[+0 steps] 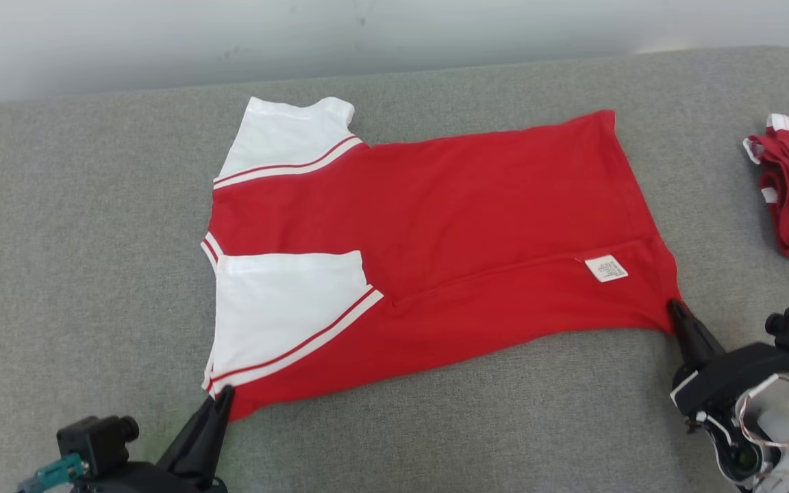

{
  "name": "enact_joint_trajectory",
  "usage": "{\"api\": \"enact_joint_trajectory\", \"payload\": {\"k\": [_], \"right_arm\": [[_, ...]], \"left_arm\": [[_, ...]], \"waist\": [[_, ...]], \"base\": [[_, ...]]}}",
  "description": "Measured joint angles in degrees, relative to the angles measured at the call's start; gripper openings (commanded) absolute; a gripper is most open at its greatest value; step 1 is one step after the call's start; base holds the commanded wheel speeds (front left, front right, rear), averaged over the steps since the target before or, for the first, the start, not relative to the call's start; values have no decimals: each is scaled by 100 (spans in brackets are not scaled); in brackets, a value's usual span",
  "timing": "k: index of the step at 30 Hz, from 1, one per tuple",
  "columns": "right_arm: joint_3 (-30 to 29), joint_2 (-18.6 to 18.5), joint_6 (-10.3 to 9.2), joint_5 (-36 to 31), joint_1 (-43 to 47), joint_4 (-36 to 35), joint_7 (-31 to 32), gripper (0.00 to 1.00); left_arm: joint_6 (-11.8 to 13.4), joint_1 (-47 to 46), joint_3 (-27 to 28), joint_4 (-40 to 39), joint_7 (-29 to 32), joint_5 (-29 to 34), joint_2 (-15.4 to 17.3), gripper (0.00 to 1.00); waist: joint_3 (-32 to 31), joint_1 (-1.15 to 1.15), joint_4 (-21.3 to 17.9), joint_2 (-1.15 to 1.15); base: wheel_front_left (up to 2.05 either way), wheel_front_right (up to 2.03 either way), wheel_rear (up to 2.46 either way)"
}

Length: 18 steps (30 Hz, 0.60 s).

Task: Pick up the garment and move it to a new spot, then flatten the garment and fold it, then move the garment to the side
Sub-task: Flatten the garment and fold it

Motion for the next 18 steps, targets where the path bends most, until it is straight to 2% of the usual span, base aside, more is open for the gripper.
{"api": "enact_joint_trajectory", "payload": {"k": [6,12,18], "right_arm": [[-35,-230,0,152,506,-466,-35,0],[-485,-488,3,152,1023,-914,-37,0],[-631,-612,3,119,1604,-1194,-42,0]], "left_arm": [[67,397,35,-368,-2,-100,120,0],[112,789,74,-664,37,-198,334,0],[123,1102,-38,-935,265,-372,450,0]], "waist": [[-156,0,-79,0],[-292,0,-141,0],[-407,-1,-119,0]], "base": [[0,0,0],[0,0,0],[0,0,0]]}}
